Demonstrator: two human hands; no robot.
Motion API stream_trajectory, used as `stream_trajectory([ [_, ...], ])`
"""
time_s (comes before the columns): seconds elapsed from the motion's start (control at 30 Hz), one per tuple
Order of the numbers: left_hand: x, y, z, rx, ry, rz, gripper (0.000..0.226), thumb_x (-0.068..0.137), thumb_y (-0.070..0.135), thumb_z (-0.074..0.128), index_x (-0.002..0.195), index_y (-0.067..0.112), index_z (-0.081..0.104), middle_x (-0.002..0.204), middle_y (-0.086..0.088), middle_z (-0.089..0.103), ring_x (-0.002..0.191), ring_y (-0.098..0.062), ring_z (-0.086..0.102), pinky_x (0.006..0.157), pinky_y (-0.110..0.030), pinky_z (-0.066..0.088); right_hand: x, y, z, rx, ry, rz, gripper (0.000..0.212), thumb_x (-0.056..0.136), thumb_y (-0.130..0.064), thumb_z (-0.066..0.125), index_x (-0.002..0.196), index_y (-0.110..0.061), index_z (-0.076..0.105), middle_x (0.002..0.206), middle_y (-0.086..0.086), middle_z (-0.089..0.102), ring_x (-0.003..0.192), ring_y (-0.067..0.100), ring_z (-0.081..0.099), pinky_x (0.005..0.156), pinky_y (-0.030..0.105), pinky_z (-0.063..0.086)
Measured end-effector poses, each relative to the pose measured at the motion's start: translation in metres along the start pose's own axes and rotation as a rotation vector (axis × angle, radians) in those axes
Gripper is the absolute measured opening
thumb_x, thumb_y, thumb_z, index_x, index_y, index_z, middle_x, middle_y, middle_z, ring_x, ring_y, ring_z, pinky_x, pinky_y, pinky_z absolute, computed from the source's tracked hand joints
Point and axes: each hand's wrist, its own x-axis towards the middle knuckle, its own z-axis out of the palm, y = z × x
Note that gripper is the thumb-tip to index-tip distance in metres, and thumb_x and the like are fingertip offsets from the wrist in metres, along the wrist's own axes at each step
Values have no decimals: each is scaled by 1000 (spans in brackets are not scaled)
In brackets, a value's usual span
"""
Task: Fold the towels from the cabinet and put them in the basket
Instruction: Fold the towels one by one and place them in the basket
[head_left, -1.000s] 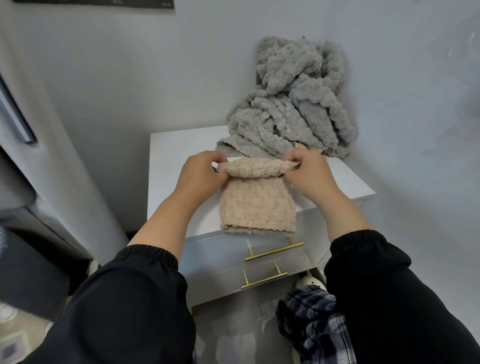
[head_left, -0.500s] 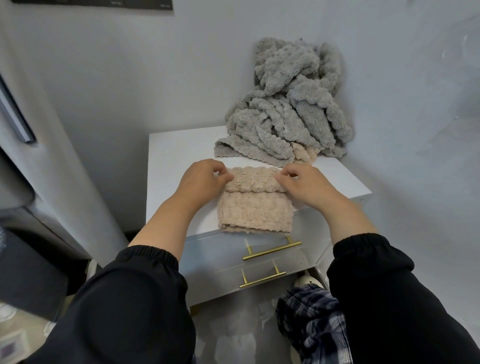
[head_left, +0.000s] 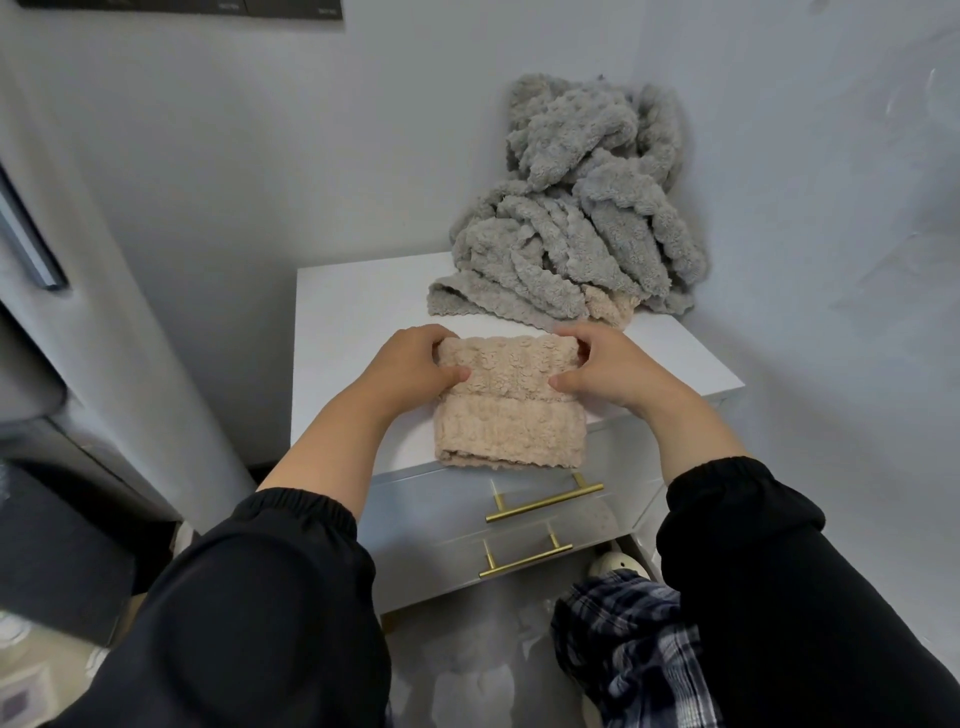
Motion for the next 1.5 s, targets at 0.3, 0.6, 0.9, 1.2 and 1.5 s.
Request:
stream_trajectory([
  [0.3, -1, 6, 1, 54, 185, 38, 29, 71, 24, 81, 87, 19, 57, 90, 3, 57, 84, -17, 51, 70, -29, 40, -5, -8, 2, -6, 124, -66, 32, 74, -1, 74, 95, -20, 59, 80, -8, 58, 69, 2, 53, 55, 14, 39],
  [0.6, -4, 8, 7, 150, 409, 187, 27, 77, 2, 60, 101, 13, 57, 99, -2, 56, 84, -24, 52, 67, -32, 36, 3, 0, 17, -177, 501, -296, 32, 73, 9, 59, 97, -11, 62, 96, -3, 53, 91, 11, 41, 70, 21, 27],
  [0.9, -13, 0, -19, -69, 98, 189, 27, 79, -6, 49, 87, 17, 63, 92, 8, 60, 83, -6, 53, 67, -17, 37, -13, -3, -3, -184, 171, -216, 33, 68, -19, 84, 90, -23, 59, 88, -10, 53, 77, 9, 49, 61, 11, 36],
  [1.2, -10, 8, -12, 106, 121, 167, 29, 80, 32, 74, 62, 12, 63, 81, 0, 61, 80, -12, 54, 71, -25, 39, -21, -4, 1, -87, 205, -187, 15, 83, -19, 72, 74, -8, 70, 76, -3, 63, 70, 7, 54, 62, 18, 40],
  [1.5, -7, 1, -6, 126, -74, 123, 54, 81, 36, 72, 128, 18, 53, 120, 1, 58, 100, -13, 51, 81, -23, 38, -11, 12, 6, -18, 65, -109, 57, 84, -22, 71, 136, -16, 47, 129, -5, 52, 119, 10, 47, 105, 27, 36],
])
